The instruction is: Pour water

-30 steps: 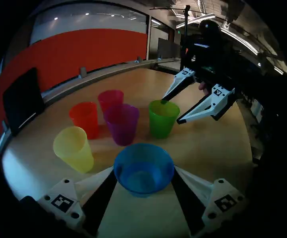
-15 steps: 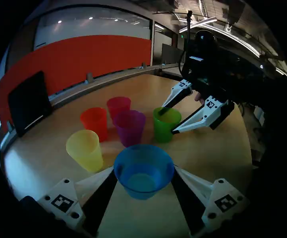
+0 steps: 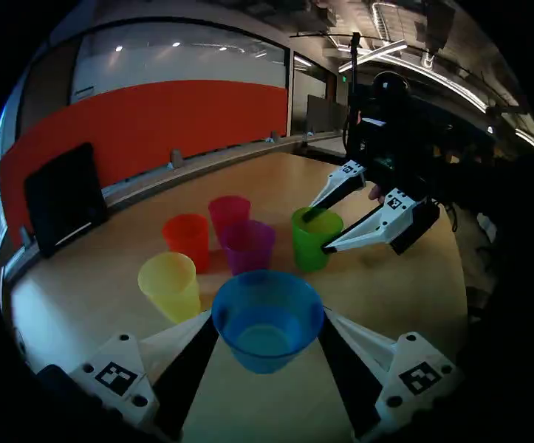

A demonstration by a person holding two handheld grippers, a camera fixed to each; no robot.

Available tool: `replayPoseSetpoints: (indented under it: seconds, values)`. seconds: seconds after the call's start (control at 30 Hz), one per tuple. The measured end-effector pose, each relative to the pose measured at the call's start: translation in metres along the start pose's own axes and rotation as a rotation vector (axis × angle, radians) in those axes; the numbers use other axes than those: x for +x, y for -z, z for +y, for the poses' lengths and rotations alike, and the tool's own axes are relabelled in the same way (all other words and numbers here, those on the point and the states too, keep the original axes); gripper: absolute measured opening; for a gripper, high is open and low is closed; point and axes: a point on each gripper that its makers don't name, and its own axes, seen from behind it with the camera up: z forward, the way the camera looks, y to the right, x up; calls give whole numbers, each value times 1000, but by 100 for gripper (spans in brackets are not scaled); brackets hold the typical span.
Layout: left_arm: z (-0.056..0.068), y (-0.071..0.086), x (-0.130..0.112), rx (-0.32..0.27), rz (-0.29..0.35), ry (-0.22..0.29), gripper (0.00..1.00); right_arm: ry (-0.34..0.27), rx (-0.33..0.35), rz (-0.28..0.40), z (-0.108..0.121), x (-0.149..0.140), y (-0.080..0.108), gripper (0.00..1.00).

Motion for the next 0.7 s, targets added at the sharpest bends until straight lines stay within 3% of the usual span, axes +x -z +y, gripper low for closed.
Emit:
replayPoseSetpoints:
  seconds: [0.7]
  values:
    - [-4,43,62,95,207,-27,87,24,-71,259,-15,78,50,92]
